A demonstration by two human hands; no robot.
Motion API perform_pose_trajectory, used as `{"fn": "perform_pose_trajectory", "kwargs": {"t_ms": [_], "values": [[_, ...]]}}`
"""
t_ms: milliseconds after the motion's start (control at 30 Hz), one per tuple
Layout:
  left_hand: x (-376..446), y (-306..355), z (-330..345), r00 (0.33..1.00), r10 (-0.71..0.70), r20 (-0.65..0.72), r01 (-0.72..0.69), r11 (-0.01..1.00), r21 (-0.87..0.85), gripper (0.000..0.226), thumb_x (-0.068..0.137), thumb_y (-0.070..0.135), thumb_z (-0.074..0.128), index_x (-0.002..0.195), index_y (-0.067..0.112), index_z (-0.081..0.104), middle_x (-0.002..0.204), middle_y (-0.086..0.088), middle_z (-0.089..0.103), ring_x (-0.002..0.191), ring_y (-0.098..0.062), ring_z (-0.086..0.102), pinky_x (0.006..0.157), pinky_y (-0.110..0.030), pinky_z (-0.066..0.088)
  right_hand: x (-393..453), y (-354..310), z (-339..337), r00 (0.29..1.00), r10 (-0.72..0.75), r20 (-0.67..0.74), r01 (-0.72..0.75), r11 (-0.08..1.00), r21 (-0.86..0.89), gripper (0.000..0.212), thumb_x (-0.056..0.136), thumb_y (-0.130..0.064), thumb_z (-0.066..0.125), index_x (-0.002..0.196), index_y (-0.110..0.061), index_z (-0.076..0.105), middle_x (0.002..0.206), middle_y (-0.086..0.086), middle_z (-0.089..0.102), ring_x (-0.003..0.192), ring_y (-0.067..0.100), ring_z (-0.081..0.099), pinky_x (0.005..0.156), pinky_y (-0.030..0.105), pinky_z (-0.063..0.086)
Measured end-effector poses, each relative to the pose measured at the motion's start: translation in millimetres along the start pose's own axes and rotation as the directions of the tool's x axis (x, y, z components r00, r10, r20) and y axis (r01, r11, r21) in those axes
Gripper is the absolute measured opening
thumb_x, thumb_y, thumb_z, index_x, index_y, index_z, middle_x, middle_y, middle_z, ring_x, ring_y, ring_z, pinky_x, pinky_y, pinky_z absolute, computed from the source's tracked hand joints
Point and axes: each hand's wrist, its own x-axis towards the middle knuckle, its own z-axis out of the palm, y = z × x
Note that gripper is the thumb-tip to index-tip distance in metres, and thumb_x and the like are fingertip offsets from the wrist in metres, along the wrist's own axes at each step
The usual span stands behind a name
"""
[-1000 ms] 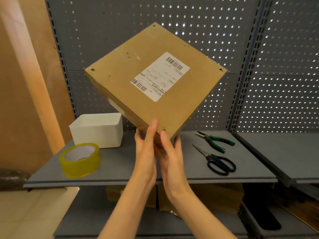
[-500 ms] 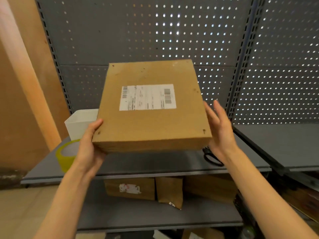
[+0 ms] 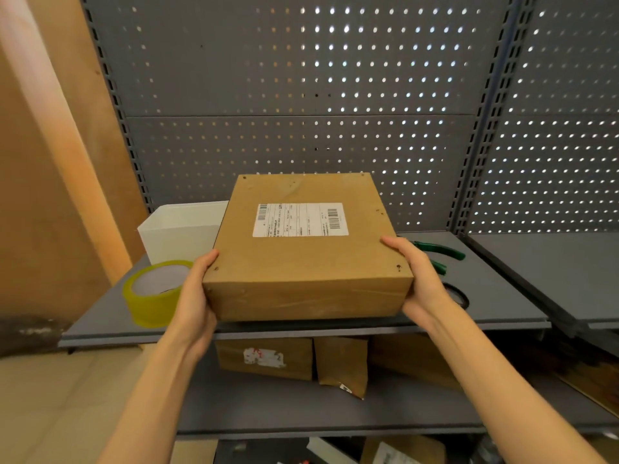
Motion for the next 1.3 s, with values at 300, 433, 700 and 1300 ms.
{"fn": "perform_pose_trajectory", "kwargs": {"t_ms": [300, 433, 700, 1300], "values": [[14, -12, 0, 0.993, -0.112, -0.037, 0.113, 0.994, 0.011, 0.026, 0.091, 0.043, 0.047, 0.098, 0.025, 0.065, 0.1, -0.005, 0.07, 0.094, -0.02, 0.063, 0.083, -0.039, 0.05, 20, 15, -6, 0.993, 0.102, -0.063, -0.102, 0.995, -0.005, 0.017, 0.089, -0.034, 0.053, 0.089, -0.023, 0.066, 0.072, 0.001, 0.072, 0.069, 0.019, 0.065, 0.063, 0.031, 0.05], [22, -11, 3, 0.991, -0.132, -0.01, 0.132, 0.991, 0.029, 0.026, 0.094, 0.042, 0.044, 0.099, 0.026, 0.064, 0.099, -0.006, 0.069, 0.093, -0.021, 0.063, 0.076, -0.037, 0.051, 30, 14, -6, 0.987, 0.144, -0.073, -0.145, 0.989, -0.012, 0.024, 0.087, -0.037, 0.055, 0.101, -0.02, 0.065, 0.086, 0.006, 0.07, 0.078, 0.022, 0.063, 0.067, 0.032, 0.05], [37, -8, 11, 0.99, -0.144, -0.002, 0.144, 0.987, 0.073, 0.025, 0.094, 0.043, 0.044, 0.1, 0.026, 0.062, 0.098, -0.005, 0.068, 0.093, -0.018, 0.062, 0.075, -0.034, 0.05, 47, 10, -9, 0.984, 0.142, -0.111, -0.151, 0.986, -0.071, 0.023, 0.088, -0.039, 0.055, 0.1, -0.022, 0.064, 0.09, 0.006, 0.068, 0.081, 0.022, 0.062, 0.068, 0.032, 0.05], [35, 17, 11, 0.97, 0.227, -0.089, -0.11, 0.734, 0.67, 0.035, 0.091, 0.029, 0.055, 0.119, 0.008, 0.06, 0.115, -0.009, 0.06, 0.105, -0.021, 0.054, 0.079, -0.026, 0.044, 56, -7, -23, 0.986, 0.165, -0.023, -0.166, 0.965, -0.201, 0.036, 0.086, -0.033, 0.063, 0.116, -0.015, 0.059, 0.101, 0.003, 0.068, 0.091, 0.016, 0.062, 0.087, 0.03, 0.048]]}}
